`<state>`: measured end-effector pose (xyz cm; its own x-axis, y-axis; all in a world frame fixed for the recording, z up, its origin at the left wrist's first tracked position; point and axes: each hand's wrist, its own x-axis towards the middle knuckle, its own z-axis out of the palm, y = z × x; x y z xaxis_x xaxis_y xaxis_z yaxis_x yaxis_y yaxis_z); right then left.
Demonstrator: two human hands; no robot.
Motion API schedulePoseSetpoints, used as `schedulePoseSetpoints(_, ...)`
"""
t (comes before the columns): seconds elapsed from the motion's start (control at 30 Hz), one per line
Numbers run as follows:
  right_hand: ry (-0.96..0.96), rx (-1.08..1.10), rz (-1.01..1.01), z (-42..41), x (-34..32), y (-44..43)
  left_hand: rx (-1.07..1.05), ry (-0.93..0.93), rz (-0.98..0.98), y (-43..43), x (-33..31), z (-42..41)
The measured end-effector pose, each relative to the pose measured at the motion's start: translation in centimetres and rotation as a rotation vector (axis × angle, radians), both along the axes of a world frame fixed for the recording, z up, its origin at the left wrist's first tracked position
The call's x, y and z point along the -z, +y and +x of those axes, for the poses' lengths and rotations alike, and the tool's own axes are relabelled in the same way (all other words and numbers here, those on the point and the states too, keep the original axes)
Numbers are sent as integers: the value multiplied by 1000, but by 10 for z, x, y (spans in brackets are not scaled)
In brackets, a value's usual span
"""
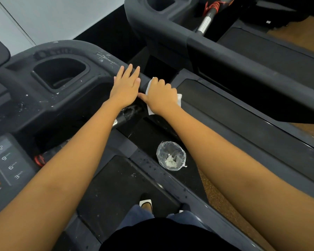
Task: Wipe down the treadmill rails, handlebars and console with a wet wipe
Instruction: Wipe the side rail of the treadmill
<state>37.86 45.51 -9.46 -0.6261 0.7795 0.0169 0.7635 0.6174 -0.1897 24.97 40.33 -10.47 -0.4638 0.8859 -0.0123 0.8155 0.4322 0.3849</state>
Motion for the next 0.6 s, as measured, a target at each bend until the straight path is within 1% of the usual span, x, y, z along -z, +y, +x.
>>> schedulePoseSetpoints(0.07, -3, -9, -75, -5, -1, 6, -3, 25, -21, 0, -1, 0)
schedulePoseSetpoints(0.13, 7, -40, -31, 7, 5, 0, -42, -74, 11, -5, -7, 7)
schedulePoseSetpoints(0.23, -30, -154, 291, 39, 25, -22, -146, -337, 201, -23, -18, 31)
schedulePoseSetpoints(0.27, -57, -220, 355, 48, 28, -28, -202, -431, 289, -30, -20, 42)
schedulePoseSetpoints(0.3, -99, -293, 373, 55, 31, -31, -264, -515, 376, -38, -22, 55)
schedulePoseSetpoints(0.4, -235, -455, 381, 63, 31, -33, -463, -660, 578, -58, -24, 92)
schedulePoseSetpoints(0.47, -235, -531, 283, 67, 22, -32, -556, -818, 687, -68, -19, 116)
schedulePoseSetpoints(0.53, -127, -621, 111, 74, 8, -30, -550, -1026, 737, -67, -13, 141)
schedulePoseSetpoints(0.6, 29, -627, -30, 82, -7, -28, -524, -1258, 764, -55, -9, 163)
